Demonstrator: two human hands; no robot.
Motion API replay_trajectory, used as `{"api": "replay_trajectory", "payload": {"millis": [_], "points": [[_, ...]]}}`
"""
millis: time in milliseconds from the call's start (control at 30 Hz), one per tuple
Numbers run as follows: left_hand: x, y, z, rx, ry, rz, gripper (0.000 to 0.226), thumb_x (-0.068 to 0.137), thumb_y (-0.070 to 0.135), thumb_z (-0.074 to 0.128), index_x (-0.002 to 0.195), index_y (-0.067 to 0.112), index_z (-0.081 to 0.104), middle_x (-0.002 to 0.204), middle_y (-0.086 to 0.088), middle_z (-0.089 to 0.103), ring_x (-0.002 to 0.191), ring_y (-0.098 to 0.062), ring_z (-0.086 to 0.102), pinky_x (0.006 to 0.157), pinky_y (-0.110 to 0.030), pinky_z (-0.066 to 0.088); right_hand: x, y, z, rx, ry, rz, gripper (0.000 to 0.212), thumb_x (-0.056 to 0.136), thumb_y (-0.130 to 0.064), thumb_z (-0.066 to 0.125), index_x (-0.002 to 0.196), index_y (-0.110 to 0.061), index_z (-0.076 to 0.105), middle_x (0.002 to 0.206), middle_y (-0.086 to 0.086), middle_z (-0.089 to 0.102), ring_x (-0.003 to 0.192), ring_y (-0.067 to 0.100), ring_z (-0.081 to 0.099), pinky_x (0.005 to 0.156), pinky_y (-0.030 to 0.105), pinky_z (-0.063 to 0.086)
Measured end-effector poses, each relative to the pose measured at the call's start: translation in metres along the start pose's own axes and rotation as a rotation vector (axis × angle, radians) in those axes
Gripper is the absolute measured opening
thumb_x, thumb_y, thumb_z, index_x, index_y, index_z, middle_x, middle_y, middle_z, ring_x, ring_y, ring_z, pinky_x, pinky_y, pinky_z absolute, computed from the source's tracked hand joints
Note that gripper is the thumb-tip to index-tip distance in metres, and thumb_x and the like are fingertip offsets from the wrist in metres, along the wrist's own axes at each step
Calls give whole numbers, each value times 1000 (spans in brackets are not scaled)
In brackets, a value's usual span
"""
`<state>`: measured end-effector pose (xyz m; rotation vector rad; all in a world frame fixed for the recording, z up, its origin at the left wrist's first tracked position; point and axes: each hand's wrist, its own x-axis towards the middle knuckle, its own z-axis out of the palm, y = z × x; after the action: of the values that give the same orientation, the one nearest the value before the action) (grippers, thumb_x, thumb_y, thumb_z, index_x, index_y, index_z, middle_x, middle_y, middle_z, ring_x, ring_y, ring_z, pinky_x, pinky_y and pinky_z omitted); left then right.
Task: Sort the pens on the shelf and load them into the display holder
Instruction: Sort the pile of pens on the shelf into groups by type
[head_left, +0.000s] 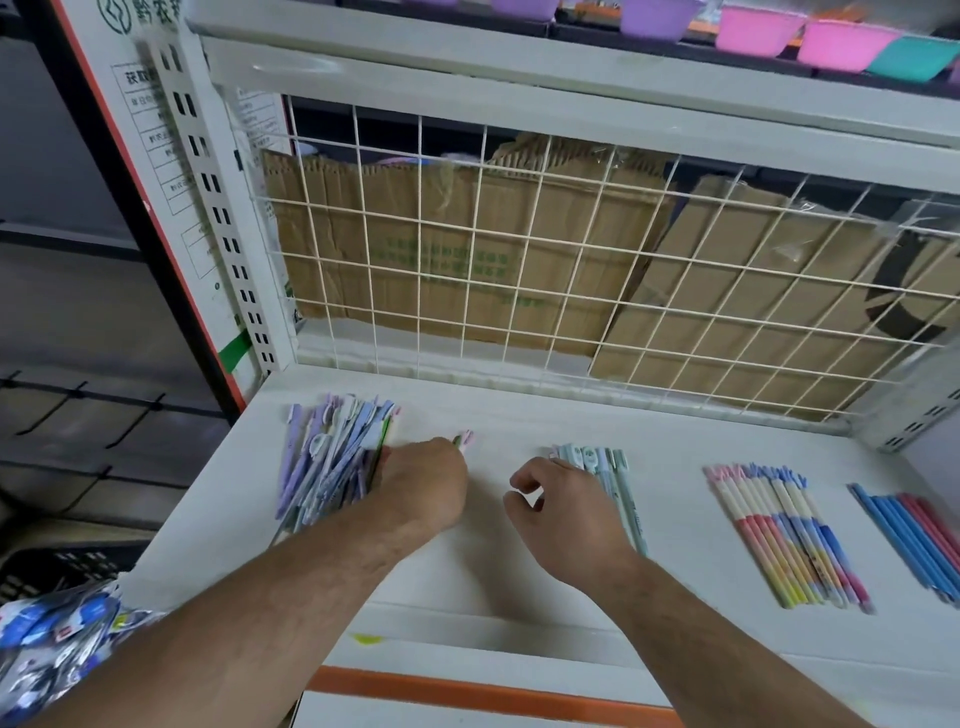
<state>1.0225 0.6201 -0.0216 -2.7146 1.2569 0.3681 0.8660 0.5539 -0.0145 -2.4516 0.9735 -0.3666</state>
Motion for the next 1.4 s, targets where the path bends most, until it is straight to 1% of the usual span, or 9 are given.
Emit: {"api": "replay_trajectory", "payload": {"millis": [100,233,367,533,633,733,1033,1200,1400], "points": [[-2,3,-7,-149,16,21,21,83,13,52,104,14,55,84,-1,59,83,-23,64,68,-27,44,-4,4,-4,15,-14,35,13,91,-32,62,99,-25,69,98,-12,68,82,10,63,79,30,52],[0,20,-21,-1079,-213,-22,7,92,13,49,87,10,53,74,-11,55,61,-25,54,55,-29,38,-6,5,-13,177,-10,159,12,90,-37,65,85,-27,68,75,-11,67,56,7,61,47,21,44],[-9,38,-26,-1422,-287,1,10,97,13,56,88,8,56,63,-8,61,55,-24,60,54,-29,45,-11,6,-27,439,-23,276,21,92,-38,66,80,-21,68,61,-7,68,48,6,63,44,20,45],[-17,67,-24,-1488,-364,85,12,97,15,58,85,11,59,58,0,59,51,-16,53,55,-28,45,-24,20,-42,611,-23,375,14,90,-24,72,85,-11,69,63,6,72,52,21,64,49,33,50],[-23,91,-23,-1489,-397,130,8,98,16,57,96,9,61,65,-3,60,53,-16,54,54,-28,46,-34,37,-52,594,15,408,10,88,-17,72,84,-9,68,59,4,70,46,14,59,43,23,43],[-29,122,-22,-1476,-408,148,10,99,17,57,99,8,62,66,-3,62,51,-14,57,51,-26,48,-44,60,-69,618,30,429,8,87,-13,70,84,-7,68,59,5,70,48,13,60,41,23,41],[-49,249,-22,-1432,-411,138,16,97,11,56,82,10,59,54,-3,62,44,-16,55,51,-26,43,-75,166,-130,593,64,448,5,87,-14,67,84,-11,69,65,1,72,49,9,64,43,20,42],[-56,318,-19,-1466,-372,77,16,96,9,55,81,8,56,73,-16,59,55,-23,55,53,-28,45,-84,240,-163,434,121,438,12,82,-14,67,70,-17,68,59,1,69,52,12,63,45,19,43],[-61,366,-13,-1517,-345,13,21,96,9,58,78,10,48,57,-8,50,50,-24,55,48,-26,41,-87,314,-186,76,118,446,5,85,-18,65,80,-17,65,69,-9,60,62,5,54,49,21,35]]}}
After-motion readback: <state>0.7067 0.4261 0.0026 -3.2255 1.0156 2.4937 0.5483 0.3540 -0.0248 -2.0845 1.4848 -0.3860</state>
